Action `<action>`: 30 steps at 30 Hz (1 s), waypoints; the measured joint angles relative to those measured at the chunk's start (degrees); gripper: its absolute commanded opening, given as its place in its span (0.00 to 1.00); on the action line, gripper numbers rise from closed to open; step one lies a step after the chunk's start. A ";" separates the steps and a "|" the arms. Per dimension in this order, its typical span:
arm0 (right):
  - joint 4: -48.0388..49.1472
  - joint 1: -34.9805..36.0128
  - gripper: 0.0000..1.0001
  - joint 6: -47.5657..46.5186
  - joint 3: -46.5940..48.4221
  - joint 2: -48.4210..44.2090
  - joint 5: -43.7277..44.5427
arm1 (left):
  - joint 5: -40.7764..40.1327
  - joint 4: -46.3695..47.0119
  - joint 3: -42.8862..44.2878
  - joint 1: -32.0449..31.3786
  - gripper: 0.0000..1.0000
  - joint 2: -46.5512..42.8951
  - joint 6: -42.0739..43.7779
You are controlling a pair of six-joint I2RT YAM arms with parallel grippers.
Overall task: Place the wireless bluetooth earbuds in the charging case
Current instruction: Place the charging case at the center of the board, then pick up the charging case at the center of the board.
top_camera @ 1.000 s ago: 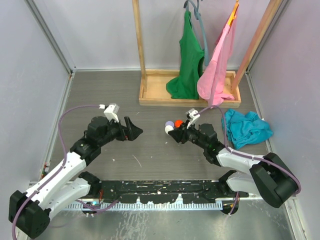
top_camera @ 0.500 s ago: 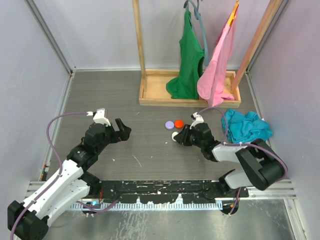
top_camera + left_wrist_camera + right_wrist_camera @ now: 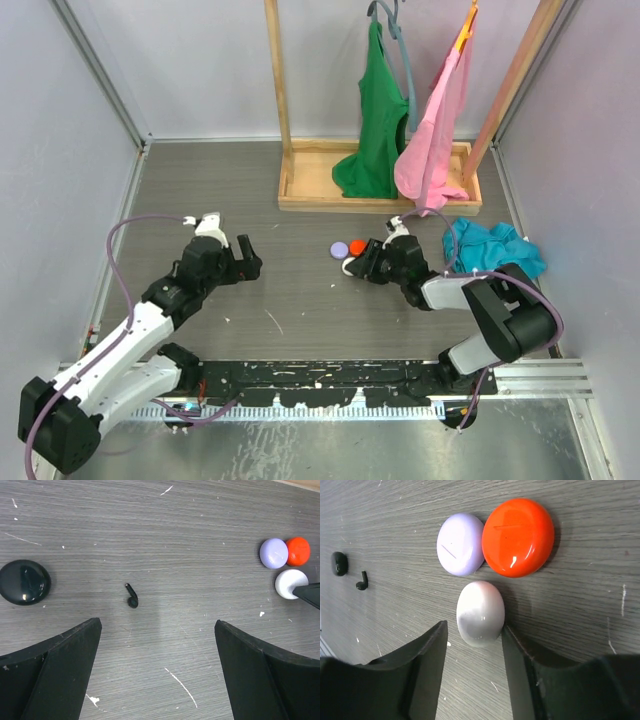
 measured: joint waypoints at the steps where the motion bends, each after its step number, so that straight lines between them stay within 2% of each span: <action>1: -0.46 -0.17 0.59 -0.33 0.00 -0.55 0.00 | -0.07 -0.57 0.90 0.00 0.98 0.83 0.33; 7: -5.38 -0.26 0.72 -4.24 0.02 -4.55 0.07 | -1.70 -3.78 6.08 0.42 0.98 5.05 1.99; 12: -10.49 -0.28 0.82 -9.20 -0.04 -8.57 0.22 | -3.89 -7.91 10.80 3.17 0.98 9.51 3.30; 17: -7.56 -0.26 0.88 -11.28 -4.39 -14.27 -1.18 | -6.64 -13.00 14.75 7.34 0.98 14.32 4.35; 21: -4.22 -0.26 0.90 -10.82 -8.66 -17.09 -3.28 | -6.86 -16.11 17.11 11.47 0.98 19.12 5.49; 28: -0.59 0.33 0.90 -10.78 -10.71 -24.04 -2.95 | -3.58 -20.00 24.06 18.64 1.00 29.49 6.88; 30: 0.24 0.48 0.90 -10.80 -11.50 -25.99 -2.71 | -2.10 -20.09 25.22 20.02 0.98 32.57 7.08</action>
